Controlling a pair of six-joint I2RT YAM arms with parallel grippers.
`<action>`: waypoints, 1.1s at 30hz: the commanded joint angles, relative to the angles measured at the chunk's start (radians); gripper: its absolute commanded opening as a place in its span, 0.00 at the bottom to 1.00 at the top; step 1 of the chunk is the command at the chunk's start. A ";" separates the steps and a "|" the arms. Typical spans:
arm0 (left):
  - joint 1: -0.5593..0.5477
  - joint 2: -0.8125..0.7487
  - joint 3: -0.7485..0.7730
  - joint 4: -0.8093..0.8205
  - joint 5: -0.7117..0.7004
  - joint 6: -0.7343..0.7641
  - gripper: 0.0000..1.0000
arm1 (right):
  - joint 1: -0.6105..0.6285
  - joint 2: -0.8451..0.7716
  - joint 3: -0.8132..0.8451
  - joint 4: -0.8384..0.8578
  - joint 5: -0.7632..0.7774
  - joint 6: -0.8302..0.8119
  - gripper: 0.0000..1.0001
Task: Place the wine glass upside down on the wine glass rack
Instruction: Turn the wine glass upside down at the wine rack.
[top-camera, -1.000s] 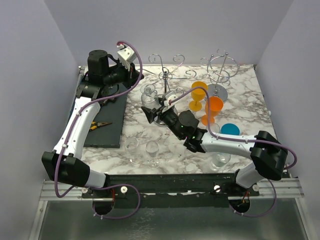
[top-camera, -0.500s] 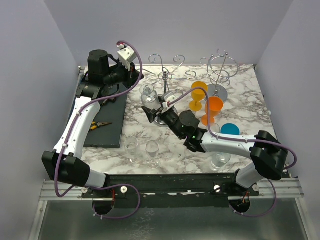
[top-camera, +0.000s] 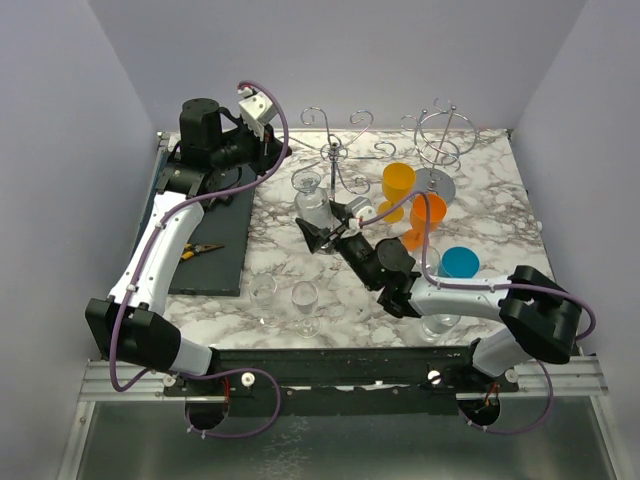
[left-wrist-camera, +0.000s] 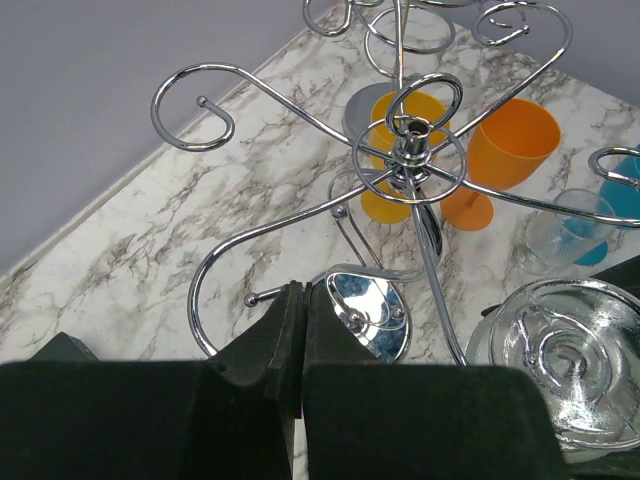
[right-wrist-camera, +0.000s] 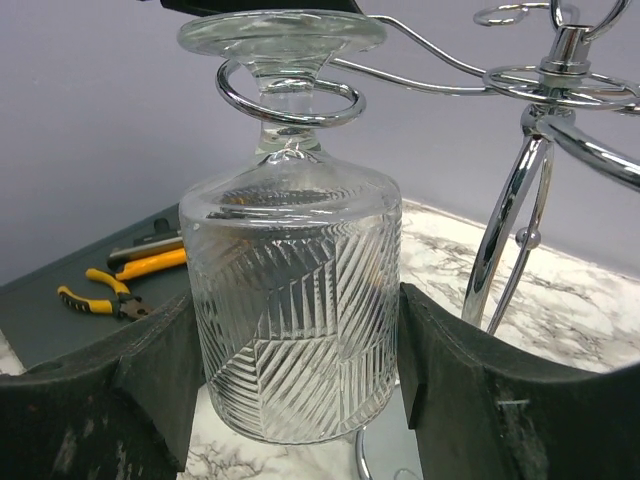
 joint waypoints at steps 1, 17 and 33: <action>-0.002 0.049 -0.015 -0.084 -0.076 0.023 0.00 | 0.016 0.008 -0.024 0.201 0.065 0.043 0.01; -0.001 0.056 -0.007 -0.089 -0.077 0.022 0.00 | 0.016 0.082 -0.048 0.126 0.095 0.173 0.51; -0.002 0.072 0.032 -0.118 -0.073 -0.010 0.00 | 0.016 -0.130 -0.091 -0.175 0.100 0.241 1.00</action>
